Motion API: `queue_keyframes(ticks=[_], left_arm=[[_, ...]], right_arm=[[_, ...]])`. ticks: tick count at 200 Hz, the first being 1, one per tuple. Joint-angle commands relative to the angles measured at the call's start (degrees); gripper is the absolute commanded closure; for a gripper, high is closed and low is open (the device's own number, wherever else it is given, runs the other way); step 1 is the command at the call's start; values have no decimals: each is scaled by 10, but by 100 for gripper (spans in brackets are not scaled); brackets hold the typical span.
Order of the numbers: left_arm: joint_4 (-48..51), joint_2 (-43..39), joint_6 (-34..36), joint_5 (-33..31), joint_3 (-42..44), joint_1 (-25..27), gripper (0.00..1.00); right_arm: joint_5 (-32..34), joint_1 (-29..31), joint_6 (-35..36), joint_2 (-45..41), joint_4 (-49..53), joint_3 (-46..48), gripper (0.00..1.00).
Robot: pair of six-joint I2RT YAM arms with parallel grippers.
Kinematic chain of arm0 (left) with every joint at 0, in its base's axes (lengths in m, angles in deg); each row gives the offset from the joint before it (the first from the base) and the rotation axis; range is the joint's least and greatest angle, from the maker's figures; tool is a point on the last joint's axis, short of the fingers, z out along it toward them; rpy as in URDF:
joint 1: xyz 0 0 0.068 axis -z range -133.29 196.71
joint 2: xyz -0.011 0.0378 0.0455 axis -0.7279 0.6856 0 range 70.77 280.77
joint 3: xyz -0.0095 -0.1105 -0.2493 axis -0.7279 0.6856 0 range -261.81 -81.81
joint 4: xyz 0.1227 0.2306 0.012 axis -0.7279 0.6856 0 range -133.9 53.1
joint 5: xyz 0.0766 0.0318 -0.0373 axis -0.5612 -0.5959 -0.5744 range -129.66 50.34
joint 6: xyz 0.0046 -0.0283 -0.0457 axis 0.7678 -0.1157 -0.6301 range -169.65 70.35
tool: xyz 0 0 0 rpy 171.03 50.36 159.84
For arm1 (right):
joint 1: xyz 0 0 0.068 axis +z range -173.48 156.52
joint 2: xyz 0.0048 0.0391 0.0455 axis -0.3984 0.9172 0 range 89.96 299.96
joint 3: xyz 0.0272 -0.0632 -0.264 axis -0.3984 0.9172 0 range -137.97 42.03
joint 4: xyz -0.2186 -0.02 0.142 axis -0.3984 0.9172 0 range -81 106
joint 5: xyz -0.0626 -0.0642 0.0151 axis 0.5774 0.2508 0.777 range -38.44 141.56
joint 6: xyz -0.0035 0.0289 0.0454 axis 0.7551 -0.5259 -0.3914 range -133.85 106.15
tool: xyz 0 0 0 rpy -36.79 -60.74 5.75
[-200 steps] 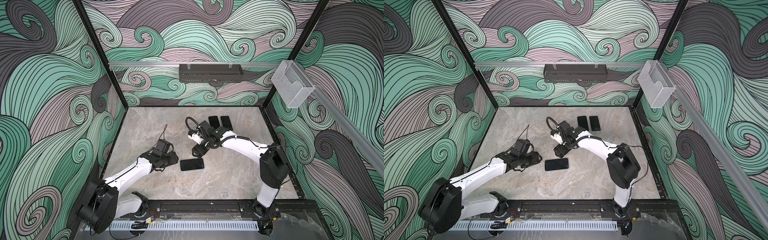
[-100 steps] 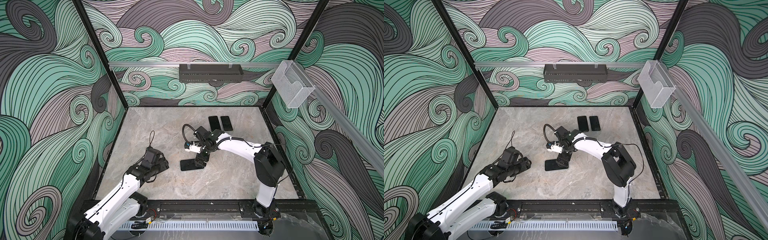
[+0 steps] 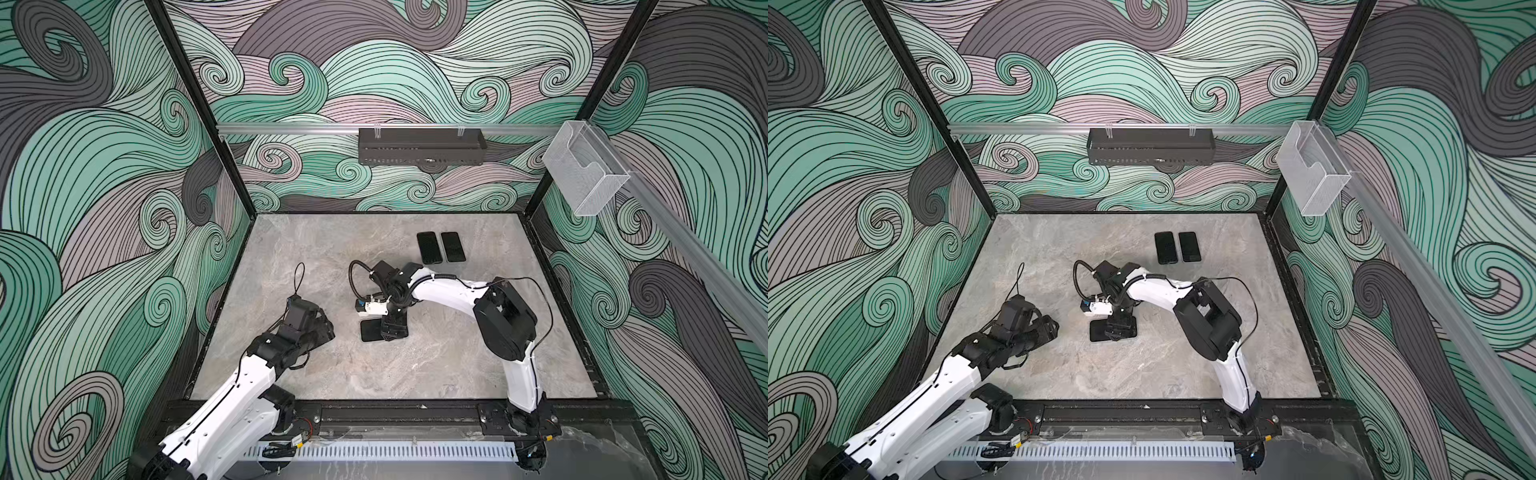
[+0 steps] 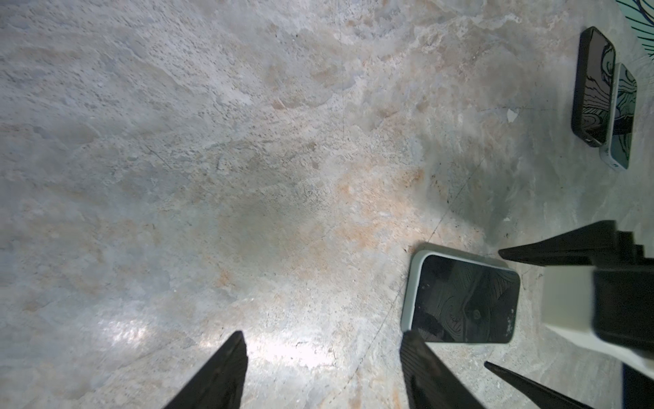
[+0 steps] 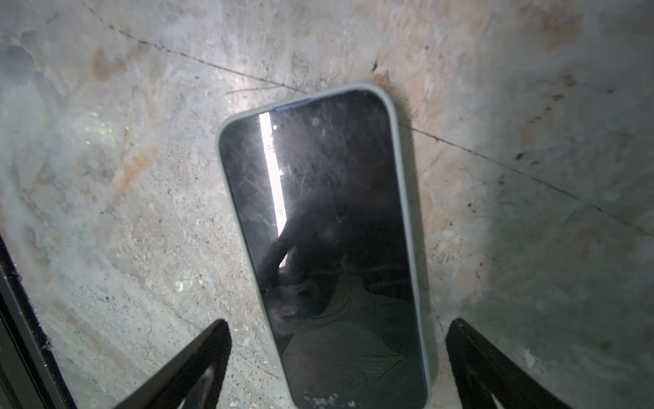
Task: Put the phone into the phone case
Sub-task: 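Lift the cased phone with the right gripper and carry it toward the other phones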
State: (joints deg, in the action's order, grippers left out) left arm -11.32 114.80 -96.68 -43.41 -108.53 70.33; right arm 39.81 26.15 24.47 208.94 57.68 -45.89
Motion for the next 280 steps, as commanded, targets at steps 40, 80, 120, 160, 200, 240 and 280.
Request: queue_keyframes(ticks=[40,80,120,160,200,240,280], left_arm=[[19,-19,6,-9,-10,-6,29],[11,-15,4,-6,-11,-6,29],[13,-13,8,-4,-16,-6,29],[15,-15,9,-4,-21,-5,30],[15,-19,10,-7,-21,-6,30],[11,-18,10,-5,-21,-6,30],[2,-15,9,-2,-20,-5,30]], right_arm=[[30,11,29,24,23,-5,5],[109,28,7,36,-17,13,7],[109,39,-38,35,-44,28,9],[103,35,-159,43,-43,17,15],[108,28,-281,42,-46,23,32],[122,19,-369,31,-48,27,56],[148,5,-433,-6,-76,40,84]])
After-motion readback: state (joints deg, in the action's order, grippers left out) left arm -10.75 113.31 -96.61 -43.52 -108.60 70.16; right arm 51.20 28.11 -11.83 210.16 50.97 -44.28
